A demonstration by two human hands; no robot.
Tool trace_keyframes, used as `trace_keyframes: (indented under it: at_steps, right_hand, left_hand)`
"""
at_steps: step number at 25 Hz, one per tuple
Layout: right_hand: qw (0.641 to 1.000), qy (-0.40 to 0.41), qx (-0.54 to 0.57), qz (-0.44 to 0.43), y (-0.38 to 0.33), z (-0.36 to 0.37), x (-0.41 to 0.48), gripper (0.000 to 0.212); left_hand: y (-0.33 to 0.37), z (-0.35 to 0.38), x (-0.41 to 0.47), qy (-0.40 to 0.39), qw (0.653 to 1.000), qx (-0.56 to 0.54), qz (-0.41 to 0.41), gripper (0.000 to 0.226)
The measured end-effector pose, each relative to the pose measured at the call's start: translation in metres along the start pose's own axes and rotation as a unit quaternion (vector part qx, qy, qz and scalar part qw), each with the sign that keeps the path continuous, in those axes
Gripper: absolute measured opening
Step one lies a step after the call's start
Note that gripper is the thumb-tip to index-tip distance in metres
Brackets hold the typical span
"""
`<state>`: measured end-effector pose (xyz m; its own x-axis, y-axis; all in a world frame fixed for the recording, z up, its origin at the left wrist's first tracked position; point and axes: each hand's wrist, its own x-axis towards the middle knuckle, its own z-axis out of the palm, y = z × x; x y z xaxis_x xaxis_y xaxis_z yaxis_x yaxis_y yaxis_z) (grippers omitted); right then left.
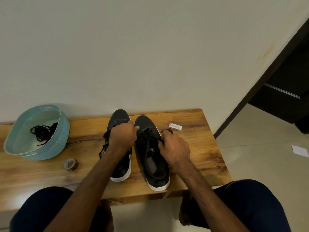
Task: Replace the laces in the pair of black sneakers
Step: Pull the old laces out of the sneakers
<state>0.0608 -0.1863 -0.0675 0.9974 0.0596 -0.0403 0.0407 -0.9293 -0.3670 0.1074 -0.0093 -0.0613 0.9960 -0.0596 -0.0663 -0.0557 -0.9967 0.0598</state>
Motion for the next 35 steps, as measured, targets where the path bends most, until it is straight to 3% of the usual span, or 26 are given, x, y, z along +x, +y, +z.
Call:
trace_keyframes:
  at_steps: [2,5,8,10,12,15,19,25,30,35]
  right_hand:
    - [1.0,0.012,0.008,0.023,0.001,0.0,-0.001,0.019]
    - [0.998,0.029,0.018,0.049,0.003,-0.001,-0.002,0.02]
    - [0.998,0.022,0.037,0.041,0.008,-0.001,0.003,0.019]
    - [0.998,-0.003,0.045,0.035,0.01,-0.001,0.009,0.019]
    - [0.998,-0.01,0.054,0.025,0.013,0.001,0.014,0.022]
    - [0.998,-0.01,0.054,0.017,0.01,0.004,0.015,0.024]
    - [1.0,0.0,0.022,0.014,0.009,0.006,0.014,0.026]
    - [0.998,0.004,0.05,0.042,0.002,0.015,0.008,0.025]
    - [0.995,-0.003,0.077,0.057,-0.001,0.015,0.011,0.027]
    - [0.995,-0.011,0.085,0.043,0.002,0.006,0.008,0.025]
  left_hand:
    - [0.013,0.004,0.005,-0.031,0.994,0.105,-0.008,0.026]
    - [0.029,0.012,0.007,-0.097,0.984,0.149,0.024,0.023]
    - [0.033,0.011,0.005,-0.116,0.986,0.116,0.018,0.021]
    - [0.037,0.003,0.001,-0.055,0.995,0.081,0.021,0.021]
    - [0.041,-0.006,-0.001,-0.005,0.996,0.01,0.085,0.023]
    - [0.047,-0.014,-0.011,-0.05,0.985,-0.019,0.162,0.033]
    - [0.056,-0.011,-0.015,-0.055,0.988,0.034,0.138,0.028]
    - [0.05,-0.027,-0.021,-0.044,0.991,0.084,0.098,0.032]
    - [0.029,-0.04,-0.029,-0.08,0.992,0.084,0.056,0.033]
    - [0.024,-0.036,-0.031,-0.091,0.99,0.073,0.083,0.026]
